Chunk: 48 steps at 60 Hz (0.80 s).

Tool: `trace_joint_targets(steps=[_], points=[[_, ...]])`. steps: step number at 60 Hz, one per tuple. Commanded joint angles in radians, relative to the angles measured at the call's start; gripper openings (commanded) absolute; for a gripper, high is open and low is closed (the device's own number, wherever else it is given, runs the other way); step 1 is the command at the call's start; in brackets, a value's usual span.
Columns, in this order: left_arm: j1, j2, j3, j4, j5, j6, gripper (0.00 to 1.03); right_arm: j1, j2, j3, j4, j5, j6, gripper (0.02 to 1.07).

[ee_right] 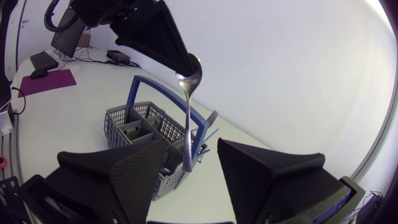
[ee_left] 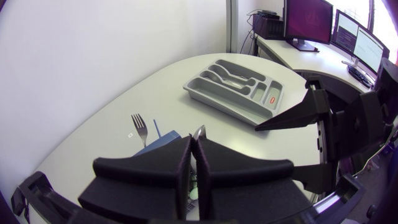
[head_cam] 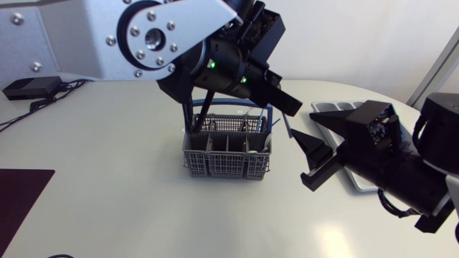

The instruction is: Sort the cutlery from the basket into the organizer compartments.

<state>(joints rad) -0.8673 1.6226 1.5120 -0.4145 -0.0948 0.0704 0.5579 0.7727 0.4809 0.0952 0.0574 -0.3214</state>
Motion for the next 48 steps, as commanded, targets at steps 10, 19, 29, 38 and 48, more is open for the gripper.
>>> trace_joint_targets(steps=[10,19,29,38,48], points=[[-0.012,0.026,0.033,-0.006,0.021,-0.038,0.03,0.03,0.04,-0.027,0.072,0.01,-0.018,0.6],[-0.015,0.028,0.025,-0.001,0.023,-0.043,0.03,0.031,0.076,-0.013,0.094,0.012,-0.019,0.57],[-0.021,0.028,0.02,0.005,0.023,-0.05,0.03,0.036,0.128,0.013,0.13,0.025,-0.027,0.52],[-0.018,0.031,0.016,0.008,0.024,-0.054,0.03,0.051,0.175,0.053,0.143,0.051,-0.03,0.48],[-0.019,0.037,0.013,0.008,0.024,-0.054,0.03,0.059,0.208,0.087,0.143,0.071,-0.03,0.45]])
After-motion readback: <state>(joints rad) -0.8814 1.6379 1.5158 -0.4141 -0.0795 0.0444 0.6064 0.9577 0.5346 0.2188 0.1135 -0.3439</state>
